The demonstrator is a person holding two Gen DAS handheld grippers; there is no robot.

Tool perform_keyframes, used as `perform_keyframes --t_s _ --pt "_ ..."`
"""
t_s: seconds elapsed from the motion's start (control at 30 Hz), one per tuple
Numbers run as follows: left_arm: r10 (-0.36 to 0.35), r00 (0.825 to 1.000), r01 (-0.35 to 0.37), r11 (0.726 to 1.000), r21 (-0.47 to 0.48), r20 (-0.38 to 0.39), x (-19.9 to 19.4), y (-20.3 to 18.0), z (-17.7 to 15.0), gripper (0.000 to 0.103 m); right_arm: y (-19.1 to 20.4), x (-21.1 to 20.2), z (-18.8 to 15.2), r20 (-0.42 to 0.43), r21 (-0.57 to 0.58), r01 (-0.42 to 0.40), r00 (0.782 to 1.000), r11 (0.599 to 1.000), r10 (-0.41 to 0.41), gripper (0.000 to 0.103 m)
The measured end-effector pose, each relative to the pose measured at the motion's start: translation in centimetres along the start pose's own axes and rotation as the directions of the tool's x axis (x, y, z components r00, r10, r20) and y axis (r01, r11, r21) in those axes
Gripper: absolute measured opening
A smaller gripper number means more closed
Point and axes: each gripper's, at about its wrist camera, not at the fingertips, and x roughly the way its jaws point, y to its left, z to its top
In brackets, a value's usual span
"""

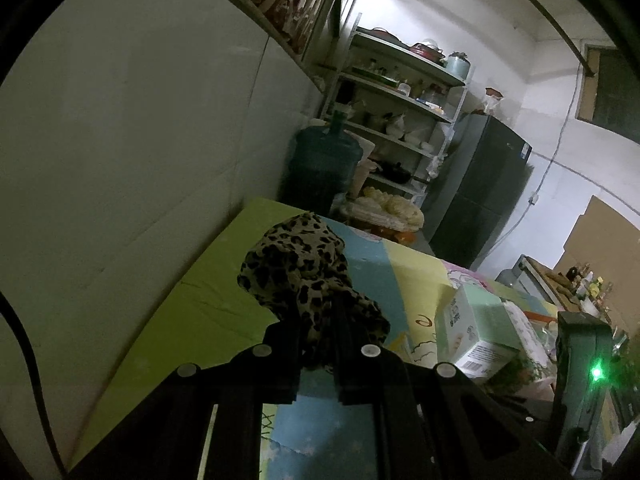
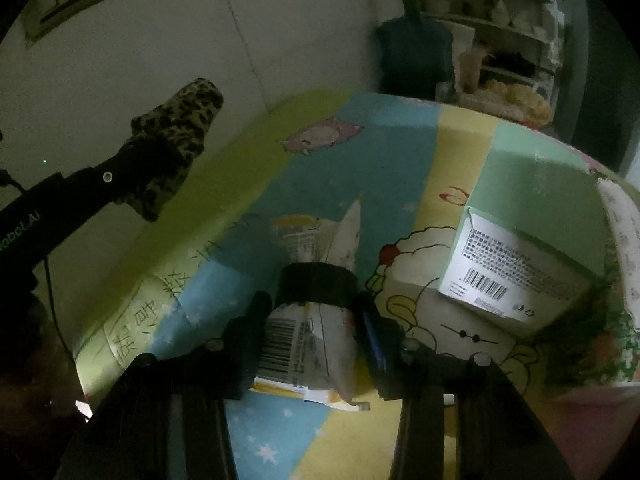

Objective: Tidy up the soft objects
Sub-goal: 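Lift the packet and leopard-print cloth and carry them over the box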

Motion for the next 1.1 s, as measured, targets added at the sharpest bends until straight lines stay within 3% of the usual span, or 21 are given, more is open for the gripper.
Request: perform_keyframes --t_s 0.47,0.77,1.1 --pt "-0.016 1.000 0.016 1.000 0.024 0.026 -1.7 -1.6 0.2 0.012 -0.3 -6.4 0.0 0.151 0.012 -0.014 0.988 1.000 0.012 0.043" --pt "-0.034 0.998 0.031 0.997 0.067 0.049 -3.3 -4.7 0.4 0.012 -2.0 -13.0 -0.8 0.273 0.031 0.016 0.962 0.999 -0.024 0.043" --pt "-0.077 0.996 0.070 0.988 0.136 0.045 -4.0 -9.9 -0.4 0.012 -6.5 -17.7 -2.4 0.349 0.095 0.051 0.934 0.994 -0.081 0.043"
